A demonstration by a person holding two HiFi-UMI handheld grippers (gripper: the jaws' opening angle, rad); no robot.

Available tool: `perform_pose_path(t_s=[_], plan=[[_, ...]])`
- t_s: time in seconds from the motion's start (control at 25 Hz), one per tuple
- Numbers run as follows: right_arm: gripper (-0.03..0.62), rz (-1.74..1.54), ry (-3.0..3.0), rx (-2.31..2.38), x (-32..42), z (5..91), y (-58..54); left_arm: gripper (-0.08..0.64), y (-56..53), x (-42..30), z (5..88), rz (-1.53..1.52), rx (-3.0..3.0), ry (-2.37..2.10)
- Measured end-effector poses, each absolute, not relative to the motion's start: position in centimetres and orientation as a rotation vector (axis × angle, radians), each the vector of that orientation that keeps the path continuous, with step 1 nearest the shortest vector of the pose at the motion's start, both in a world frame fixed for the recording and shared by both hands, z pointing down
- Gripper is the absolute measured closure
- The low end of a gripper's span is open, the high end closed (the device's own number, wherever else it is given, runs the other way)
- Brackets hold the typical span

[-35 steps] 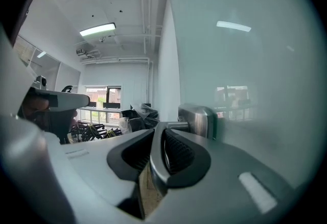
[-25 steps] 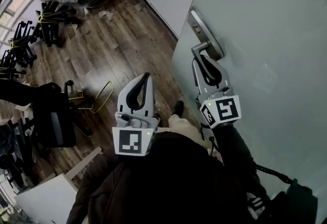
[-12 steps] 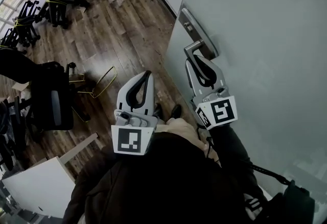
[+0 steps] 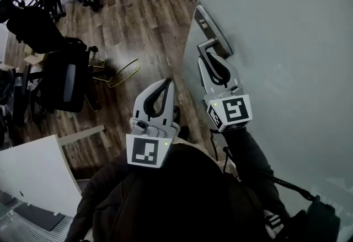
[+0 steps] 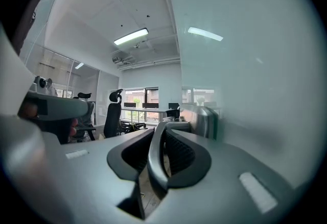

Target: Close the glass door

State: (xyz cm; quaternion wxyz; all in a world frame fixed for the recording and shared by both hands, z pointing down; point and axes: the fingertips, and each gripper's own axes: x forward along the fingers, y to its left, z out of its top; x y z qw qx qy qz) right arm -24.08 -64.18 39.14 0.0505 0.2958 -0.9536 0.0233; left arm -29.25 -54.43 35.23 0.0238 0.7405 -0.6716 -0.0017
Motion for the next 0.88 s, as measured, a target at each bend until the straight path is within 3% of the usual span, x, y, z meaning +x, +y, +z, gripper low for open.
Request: perform_pose_path(t_s=[0.44,0.88], plan=[[0.526,0.106,-2.958,0.707,-29.5,38.5,-54.3,0.563,-37.1,-33.6,35.7,0.024,1.964,-2.355],[0.526,0.144,-2.986,0.537,-33.6,38.5,-46.9,0.563,-28.1,-37.7,35.2,-0.027,1.832,-2.459]])
